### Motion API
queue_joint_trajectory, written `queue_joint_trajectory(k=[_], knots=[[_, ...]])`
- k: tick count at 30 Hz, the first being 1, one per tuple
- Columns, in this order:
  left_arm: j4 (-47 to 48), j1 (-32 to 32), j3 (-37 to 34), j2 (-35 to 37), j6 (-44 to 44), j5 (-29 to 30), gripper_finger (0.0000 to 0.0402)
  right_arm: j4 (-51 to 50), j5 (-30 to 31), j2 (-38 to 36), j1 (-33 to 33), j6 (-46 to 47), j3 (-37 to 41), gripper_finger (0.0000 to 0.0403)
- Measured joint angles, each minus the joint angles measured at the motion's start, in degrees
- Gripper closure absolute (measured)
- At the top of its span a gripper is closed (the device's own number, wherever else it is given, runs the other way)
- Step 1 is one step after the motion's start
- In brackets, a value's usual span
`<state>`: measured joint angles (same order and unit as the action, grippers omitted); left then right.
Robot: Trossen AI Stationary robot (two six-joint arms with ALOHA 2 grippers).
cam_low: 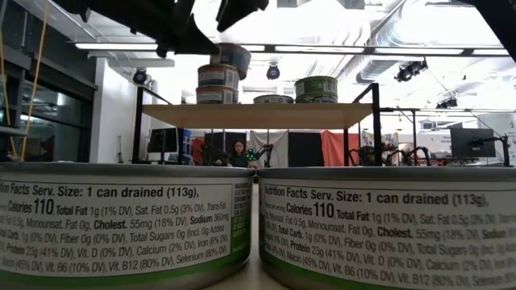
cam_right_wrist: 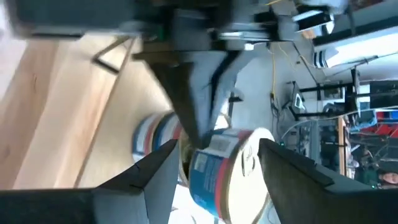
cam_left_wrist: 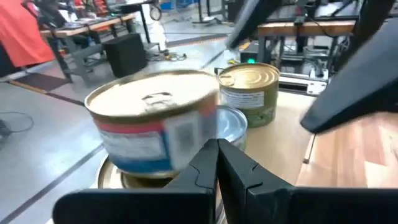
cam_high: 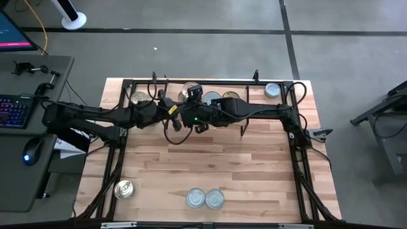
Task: Stack canned seafood by type on shelf
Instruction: Stack the blue-pink tuna can on top of the blue-pink tuna can on the shelf
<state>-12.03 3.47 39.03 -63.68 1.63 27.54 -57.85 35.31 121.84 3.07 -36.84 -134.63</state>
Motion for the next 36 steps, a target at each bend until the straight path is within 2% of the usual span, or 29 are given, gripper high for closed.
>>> queue_joint_trajectory(k=[9,17,23,28,36], knots=[[0.58,-1.22,0.00,1.10,-0.05,-0.69,0.0401,-0.12,-0.67,-0.66,0.87,2.15,-0.40,0.0194],[7.11,-2.48,0.00,9.03,-0.64,0.45,0.0402,-0.94,-1.87,-2.31,0.12,7.41,-0.40,0.0194],[10.53,-4.09,0.04,14.73,-6.55,-0.01,0.0402,-4.35,-6.40,-5.84,-0.48,19.11,-0.33,0.0194],[14.92,-9.29,0.02,15.25,-12.21,-0.02,0.0402,-12.55,-11.60,-8.31,0.22,29.57,-0.33,0.0194],[12.82,-21.20,0.02,11.56,-17.98,2.44,0.0402,-22.99,-11.73,-10.96,2.58,32.26,-0.22,0.0194]])
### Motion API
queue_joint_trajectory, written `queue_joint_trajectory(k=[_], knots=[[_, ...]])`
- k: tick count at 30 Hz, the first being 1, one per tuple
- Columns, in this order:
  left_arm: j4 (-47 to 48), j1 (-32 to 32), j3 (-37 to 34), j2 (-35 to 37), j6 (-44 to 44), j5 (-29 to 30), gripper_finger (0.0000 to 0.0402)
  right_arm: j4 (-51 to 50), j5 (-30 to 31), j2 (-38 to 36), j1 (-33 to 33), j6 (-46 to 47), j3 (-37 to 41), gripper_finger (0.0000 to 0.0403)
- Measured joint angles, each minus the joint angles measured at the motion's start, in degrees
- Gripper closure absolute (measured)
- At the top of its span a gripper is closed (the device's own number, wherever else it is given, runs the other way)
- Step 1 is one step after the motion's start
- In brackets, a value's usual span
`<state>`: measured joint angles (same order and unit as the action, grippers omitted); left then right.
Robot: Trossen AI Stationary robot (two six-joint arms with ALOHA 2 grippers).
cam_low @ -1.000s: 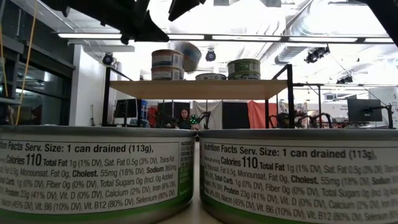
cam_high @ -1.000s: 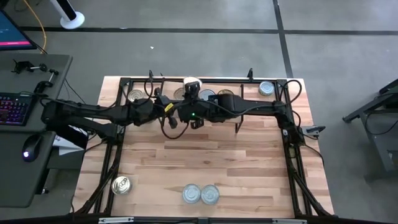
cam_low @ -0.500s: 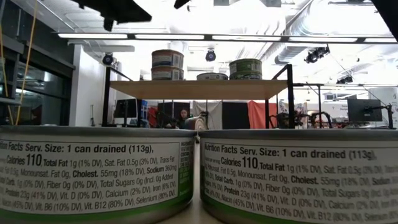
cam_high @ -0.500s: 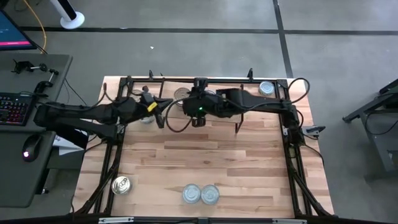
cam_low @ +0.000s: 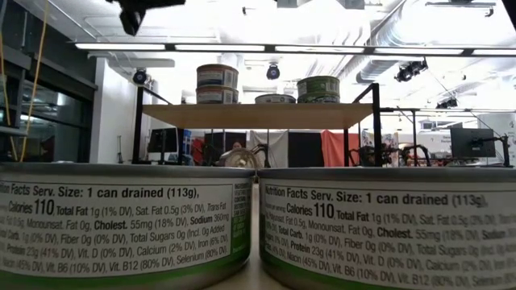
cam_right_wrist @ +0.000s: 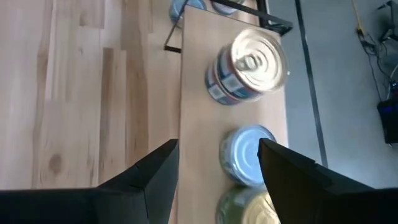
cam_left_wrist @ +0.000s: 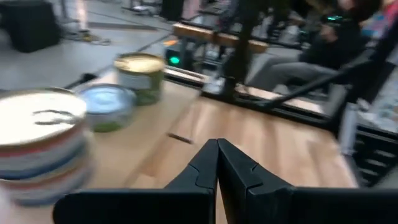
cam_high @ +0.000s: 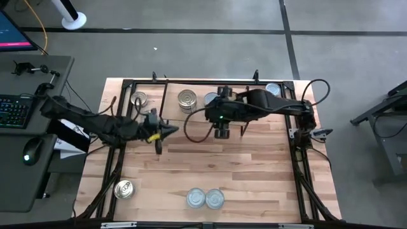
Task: Stack canned seafood by type on shelf
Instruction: Stack the blue-pink tuna can on top of the blue-pink tuna can on the shelf
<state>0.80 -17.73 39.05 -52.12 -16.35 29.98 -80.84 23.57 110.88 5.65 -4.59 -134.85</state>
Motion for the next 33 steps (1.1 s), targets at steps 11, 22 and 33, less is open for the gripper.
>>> queue_joint_trajectory(k=[11,22,33], knots=[[0.52,-15.81,0.04,-6.30,-6.15,17.37,0.0402,0.08,0.10,-9.60,-2.34,6.64,8.56,0.0194],[-6.35,-18.07,0.00,-16.24,-15.13,17.40,0.0402,21.42,-1.78,-26.43,-8.26,15.53,41.12,0.0194],[-12.77,-9.15,0.00,-32.40,-30.07,16.58,0.0402,32.40,-2.82,-41.68,-14.53,11.50,60.80,0.0194]])
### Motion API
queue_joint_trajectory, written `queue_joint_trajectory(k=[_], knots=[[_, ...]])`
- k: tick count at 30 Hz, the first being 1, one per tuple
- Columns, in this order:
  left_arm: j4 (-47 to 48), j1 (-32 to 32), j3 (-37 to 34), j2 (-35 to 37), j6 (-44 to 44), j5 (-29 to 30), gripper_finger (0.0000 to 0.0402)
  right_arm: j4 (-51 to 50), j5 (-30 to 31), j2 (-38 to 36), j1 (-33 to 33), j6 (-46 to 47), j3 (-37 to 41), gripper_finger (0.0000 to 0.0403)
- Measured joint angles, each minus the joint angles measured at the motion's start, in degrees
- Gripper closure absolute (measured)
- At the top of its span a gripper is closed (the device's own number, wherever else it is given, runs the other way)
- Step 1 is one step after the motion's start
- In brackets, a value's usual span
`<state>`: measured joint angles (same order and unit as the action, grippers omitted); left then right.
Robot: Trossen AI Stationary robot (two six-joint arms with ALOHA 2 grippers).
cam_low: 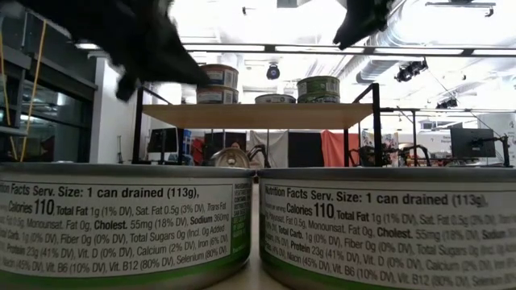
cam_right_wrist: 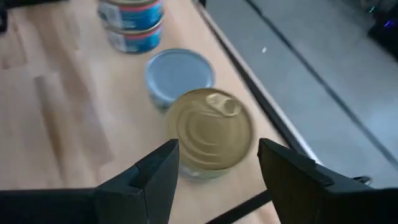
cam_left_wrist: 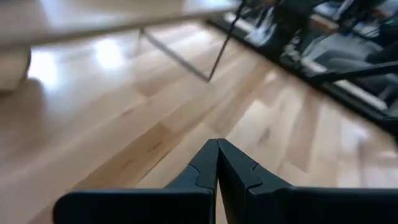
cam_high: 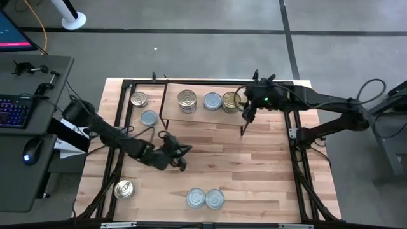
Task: Stack canned seafood by type on shelf
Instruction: Stack the blue-pink tuna can on top of the blue-pink tuna can on the shelf
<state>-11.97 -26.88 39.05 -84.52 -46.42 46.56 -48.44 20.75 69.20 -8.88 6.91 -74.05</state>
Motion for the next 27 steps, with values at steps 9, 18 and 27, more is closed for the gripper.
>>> queue_joint_trajectory(k=[9,18,27], knots=[[-1.11,4.23,4.46,-4.66,-3.48,-9.01,0.0401,23.08,-17.11,-3.55,-20.15,-5.86,8.38,0.0208],[2.64,12.77,7.72,13.44,11.68,-1.91,0.0401,18.37,-38.20,18.06,-29.00,1.84,-7.54,0.0376],[23.95,19.13,9.88,32.85,12.28,-2.76,0.0401,9.31,-44.72,43.46,-29.02,3.18,-34.17,0.0337]])
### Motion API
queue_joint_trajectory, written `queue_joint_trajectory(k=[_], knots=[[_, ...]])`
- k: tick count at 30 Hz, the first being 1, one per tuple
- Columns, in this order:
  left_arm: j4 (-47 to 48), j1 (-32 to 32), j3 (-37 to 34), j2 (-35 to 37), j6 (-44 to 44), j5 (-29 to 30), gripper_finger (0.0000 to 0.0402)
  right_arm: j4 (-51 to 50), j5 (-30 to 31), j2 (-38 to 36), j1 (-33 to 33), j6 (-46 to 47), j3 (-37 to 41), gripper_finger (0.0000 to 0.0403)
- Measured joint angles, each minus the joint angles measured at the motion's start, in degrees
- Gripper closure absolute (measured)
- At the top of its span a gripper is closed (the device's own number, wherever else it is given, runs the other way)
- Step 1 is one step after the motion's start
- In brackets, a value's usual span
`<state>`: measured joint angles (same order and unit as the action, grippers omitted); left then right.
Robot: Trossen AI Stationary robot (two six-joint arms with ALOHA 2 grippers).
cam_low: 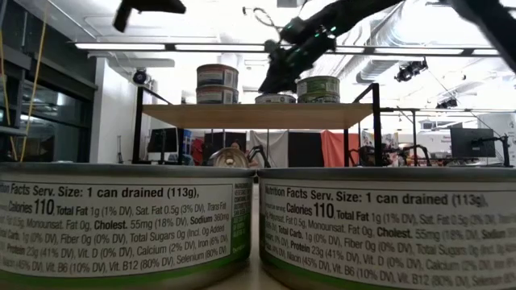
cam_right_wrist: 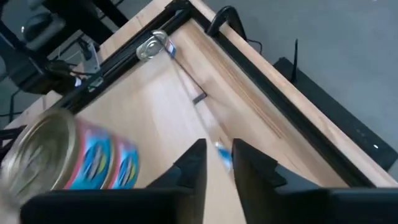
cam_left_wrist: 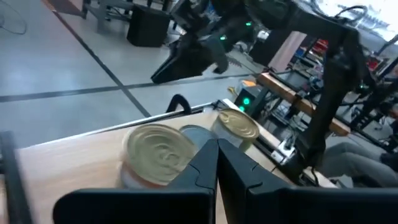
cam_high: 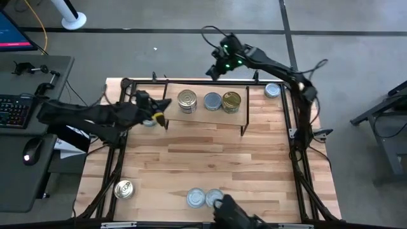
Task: Stack canned seafood by type on shelf
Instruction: Stack the blue-pink tuna can on top of the blue-pink tuna can on the shelf
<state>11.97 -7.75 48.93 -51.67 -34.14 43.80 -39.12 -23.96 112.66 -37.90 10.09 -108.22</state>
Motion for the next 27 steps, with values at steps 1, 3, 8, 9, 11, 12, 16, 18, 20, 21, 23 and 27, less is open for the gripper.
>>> queue_joint_trajectory(k=[1,3,8,9,11,12,16,18,20,21,23,27], knots=[[1.47,-0.02,0.00,1.22,0.23,-0.10,0.0402,-0.67,-0.07,1.89,0.12,0.00,-2.34,0.0329],[4.66,-0.02,-0.08,3.13,0.38,-1.07,0.0402,-0.97,0.25,5.10,0.45,0.83,-6.61,0.0312],[10.53,-0.02,-0.20,4.91,2.34,-4.34,0.0401,-1.13,0.39,12.35,0.60,11.95,-14.25,0.0267],[11.60,-0.02,-0.20,4.86,3.24,-4.59,0.0401,-1.67,0.43,13.97,0.54,15.14,-15.56,0.0262],[13.68,-0.02,-0.20,4.70,4.93,-4.71,0.0401,-2.77,0.21,16.84,0.64,19.79,-18.07,0.0257],[14.45,-0.02,-0.20,4.57,6.19,-4.70,0.0401,-3.45,-0.08,18.05,0.68,20.33,-19.22,0.0257],[17.70,-0.02,-0.20,4.47,9.94,-4.74,0.0401,-7.52,0.63,20.02,1.13,18.77,-23.04,0.0258],[19.21,-0.02,-0.20,4.63,10.28,-4.75,0.0401,-10.88,2.71,19.85,1.21,15.69,-24.94,0.0258],[20.64,-0.02,-0.24,4.90,10.27,-4.72,0.0401,-17.55,5.77,19.18,0.83,11.18,-26.91,0.0259],[20.84,-0.02,-0.24,4.99,10.22,-4.66,0.0401,-19.23,7.22,17.97,0.59,9.06,-26.37,0.0259],[21.51,-0.02,-0.24,5.10,10.17,-4.62,0.0402,-23.92,10.20,14.96,0.01,5.33,-24.25,0.0259],[21.27,0.36,-0.24,5.09,11.30,-3.85,0.0401,-34.62,16.57,11.23,-1.51,-1.67,-22.48,0.0262]])
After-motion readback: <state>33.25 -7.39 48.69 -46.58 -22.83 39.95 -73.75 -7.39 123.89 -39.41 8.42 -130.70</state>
